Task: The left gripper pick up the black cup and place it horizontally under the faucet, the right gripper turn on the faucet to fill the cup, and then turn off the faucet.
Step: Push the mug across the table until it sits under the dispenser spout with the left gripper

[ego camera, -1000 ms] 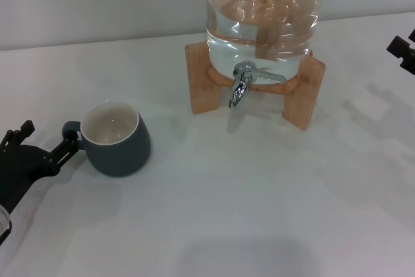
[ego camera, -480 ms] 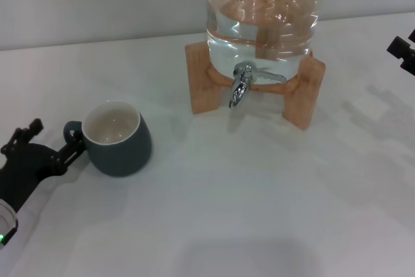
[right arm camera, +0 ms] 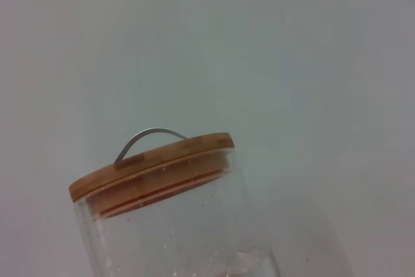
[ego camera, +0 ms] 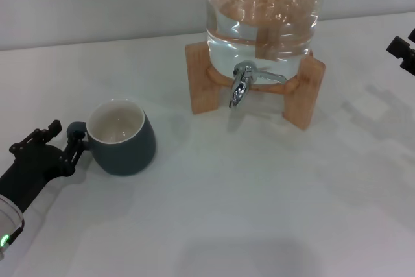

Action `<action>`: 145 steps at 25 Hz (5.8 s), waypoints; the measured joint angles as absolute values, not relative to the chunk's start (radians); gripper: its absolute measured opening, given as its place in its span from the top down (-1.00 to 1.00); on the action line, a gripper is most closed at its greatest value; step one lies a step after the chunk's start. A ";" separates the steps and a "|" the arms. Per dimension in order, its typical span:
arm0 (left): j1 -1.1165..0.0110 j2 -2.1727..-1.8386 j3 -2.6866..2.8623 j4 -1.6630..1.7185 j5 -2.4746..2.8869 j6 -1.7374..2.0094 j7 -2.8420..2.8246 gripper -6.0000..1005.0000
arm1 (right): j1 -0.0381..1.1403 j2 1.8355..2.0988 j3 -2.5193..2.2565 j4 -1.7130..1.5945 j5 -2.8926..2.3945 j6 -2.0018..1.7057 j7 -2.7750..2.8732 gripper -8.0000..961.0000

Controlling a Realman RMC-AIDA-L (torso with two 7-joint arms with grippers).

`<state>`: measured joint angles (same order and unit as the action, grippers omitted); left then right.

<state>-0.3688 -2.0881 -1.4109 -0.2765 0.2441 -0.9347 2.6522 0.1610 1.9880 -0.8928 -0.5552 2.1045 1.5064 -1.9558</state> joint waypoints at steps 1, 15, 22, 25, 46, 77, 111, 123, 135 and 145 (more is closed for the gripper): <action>-0.369 -2.088 -1.411 -0.277 0.244 -0.935 2.652 -0.10 | 0.161 1.988 -0.893 -0.555 2.105 1.506 -1.956 -0.75; -0.370 -2.088 -1.419 -0.276 0.243 -0.932 2.656 0.69 | 0.165 1.988 -0.893 -0.555 2.105 1.504 -1.956 -0.75; -0.382 -2.089 -1.418 -0.276 0.242 -0.933 2.658 0.70 | 0.166 1.990 -0.893 -0.555 2.103 1.501 -1.958 -0.75; -0.402 -2.089 -1.413 -0.277 0.242 -0.934 2.658 0.70 | 0.166 1.992 -0.893 -0.555 2.099 1.501 -1.958 -0.75; -0.409 -2.091 -1.217 -0.402 0.244 -0.946 2.636 0.71 | 0.156 1.998 -0.893 -0.555 2.097 1.519 -1.959 -0.75; -0.458 -2.092 -1.189 -0.399 0.239 -0.904 2.643 0.71 | 0.167 2.000 -0.893 -0.547 2.097 1.512 -1.965 -0.75; -0.499 -2.103 -1.065 -0.408 0.154 -0.805 2.643 0.71 | 0.180 2.002 -0.914 -0.536 2.095 1.519 -1.968 -0.75; -0.553 -2.101 -1.062 -0.405 0.112 -0.756 2.646 0.71 | 0.181 2.002 -0.916 -0.531 2.095 1.519 -1.968 -0.75; -0.585 -2.102 -1.070 -0.405 0.110 -0.751 2.641 0.71 | 0.188 2.002 -0.915 -0.531 2.095 1.519 -1.970 -0.75; -0.594 -2.103 -1.064 -0.405 0.110 -0.758 2.639 0.71 | 0.191 2.002 -0.917 -0.525 2.095 1.519 -1.970 -0.75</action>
